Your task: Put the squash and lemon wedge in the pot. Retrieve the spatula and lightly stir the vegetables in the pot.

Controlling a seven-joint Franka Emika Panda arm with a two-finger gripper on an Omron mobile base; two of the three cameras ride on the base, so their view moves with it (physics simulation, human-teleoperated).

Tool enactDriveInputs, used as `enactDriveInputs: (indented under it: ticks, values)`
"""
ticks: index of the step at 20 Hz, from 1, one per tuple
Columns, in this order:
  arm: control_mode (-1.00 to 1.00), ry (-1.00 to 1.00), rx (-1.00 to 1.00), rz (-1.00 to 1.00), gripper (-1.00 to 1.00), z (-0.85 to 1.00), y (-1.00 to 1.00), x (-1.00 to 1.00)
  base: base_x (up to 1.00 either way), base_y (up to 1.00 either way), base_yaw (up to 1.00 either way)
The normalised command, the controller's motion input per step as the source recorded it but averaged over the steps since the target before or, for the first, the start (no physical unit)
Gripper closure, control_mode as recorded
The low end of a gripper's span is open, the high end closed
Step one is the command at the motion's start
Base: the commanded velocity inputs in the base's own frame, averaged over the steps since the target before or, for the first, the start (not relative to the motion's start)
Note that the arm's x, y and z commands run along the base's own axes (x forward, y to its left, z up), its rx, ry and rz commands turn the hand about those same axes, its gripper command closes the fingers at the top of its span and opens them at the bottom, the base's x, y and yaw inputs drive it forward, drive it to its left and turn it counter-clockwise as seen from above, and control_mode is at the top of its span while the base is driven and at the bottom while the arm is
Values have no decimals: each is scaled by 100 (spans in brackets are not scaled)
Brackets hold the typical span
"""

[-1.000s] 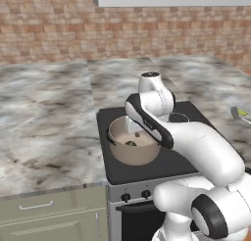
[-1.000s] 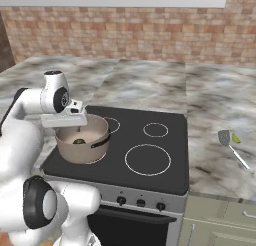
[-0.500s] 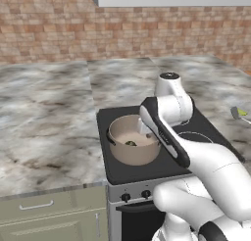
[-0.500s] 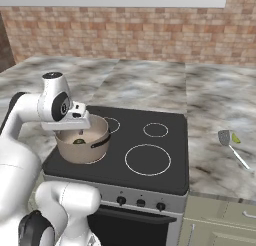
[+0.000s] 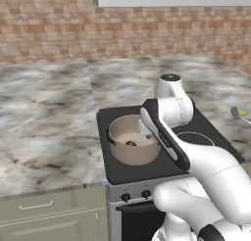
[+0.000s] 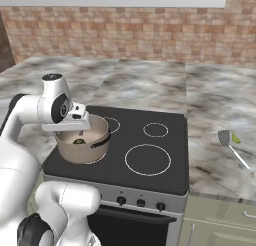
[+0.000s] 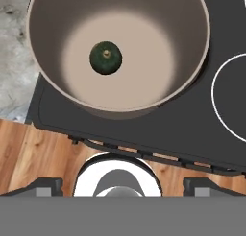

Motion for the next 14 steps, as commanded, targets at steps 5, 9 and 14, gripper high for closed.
enactDriveInputs:
  ticks: [5, 9, 14]
  values:
    - [100, 0, 0, 0, -100, 0, 0, 0, -90, -84, -10]
    - [100, 0, 0, 0, -100, 0, 0, 0, -54, -100, -16]
    - [100, 0, 0, 0, -100, 0, 0, 0, 35, -100, -1]
